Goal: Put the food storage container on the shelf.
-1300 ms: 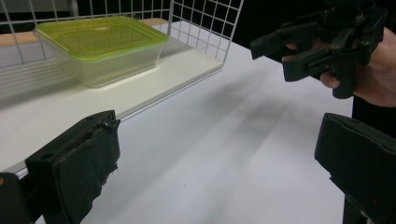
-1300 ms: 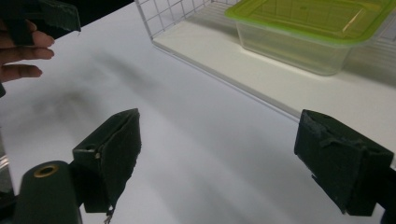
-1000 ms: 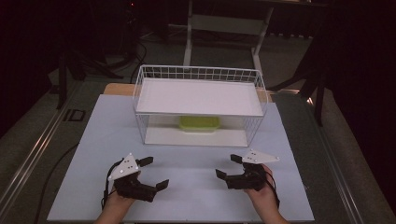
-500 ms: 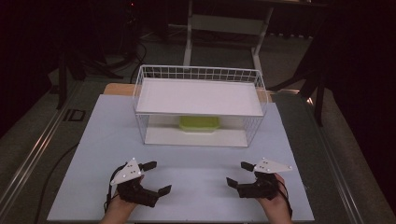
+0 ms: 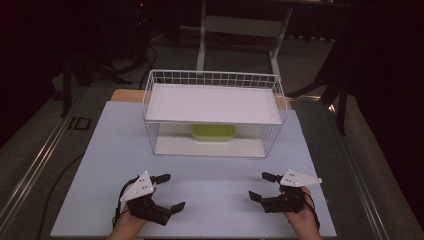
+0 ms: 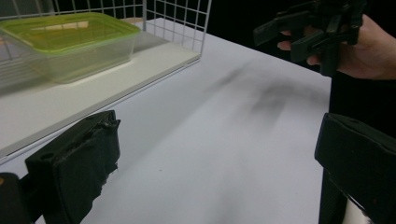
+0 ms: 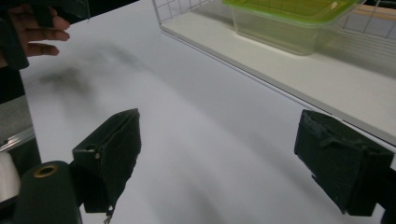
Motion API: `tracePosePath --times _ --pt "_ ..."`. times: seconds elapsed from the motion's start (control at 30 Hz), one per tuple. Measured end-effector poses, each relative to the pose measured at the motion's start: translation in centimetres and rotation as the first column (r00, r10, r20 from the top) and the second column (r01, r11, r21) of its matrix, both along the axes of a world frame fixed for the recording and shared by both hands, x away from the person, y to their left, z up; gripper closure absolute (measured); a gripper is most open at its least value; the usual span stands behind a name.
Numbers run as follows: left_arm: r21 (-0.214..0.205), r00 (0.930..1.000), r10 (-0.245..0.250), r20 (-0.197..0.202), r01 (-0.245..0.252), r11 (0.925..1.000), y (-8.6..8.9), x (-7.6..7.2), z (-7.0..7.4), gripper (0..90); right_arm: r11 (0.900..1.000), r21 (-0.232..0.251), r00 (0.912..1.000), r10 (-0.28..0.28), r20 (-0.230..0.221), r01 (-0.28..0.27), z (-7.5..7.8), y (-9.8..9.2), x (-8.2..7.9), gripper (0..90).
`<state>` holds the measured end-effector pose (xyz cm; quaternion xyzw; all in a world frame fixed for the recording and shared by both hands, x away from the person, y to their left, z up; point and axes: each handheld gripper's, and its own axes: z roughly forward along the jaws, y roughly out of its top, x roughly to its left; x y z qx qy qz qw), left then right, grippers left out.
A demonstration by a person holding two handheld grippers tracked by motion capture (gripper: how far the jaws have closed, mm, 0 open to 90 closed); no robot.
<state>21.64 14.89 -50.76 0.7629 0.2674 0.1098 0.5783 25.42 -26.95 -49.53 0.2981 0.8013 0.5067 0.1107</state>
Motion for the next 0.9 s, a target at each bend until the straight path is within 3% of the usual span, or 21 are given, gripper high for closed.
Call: tracePosePath --times 0.13,0.37,0.43,0.9 --pt "0.018 0.9996 -0.016 0.021 0.016 0.9997 -0.2 -0.2 0.1 0.9 0.9989 0.010 0.9989 0.046 -0.005 -0.046 -0.2 0.1 0.3 14.6" --pt "0.044 0.9980 -0.061 0.018 0.060 0.9972 -0.9 -0.2 -0.4 0.9 0.9908 -0.038 0.9915 0.130 -0.013 -0.130 -1.2 0.9 0.5 14.6" --pt "0.056 0.9977 -0.066 0.019 0.065 0.9963 -1.0 -0.2 -0.5 0.9 0.9897 -0.038 0.9904 0.138 -0.017 -0.138 -1.4 1.1 0.5 14.8" --pt "0.032 0.9985 -0.045 0.032 0.044 0.9985 -0.5 -0.1 -0.4 0.9 0.9917 -0.036 0.9923 0.123 -0.011 -0.123 -1.5 0.9 0.7 14.7"
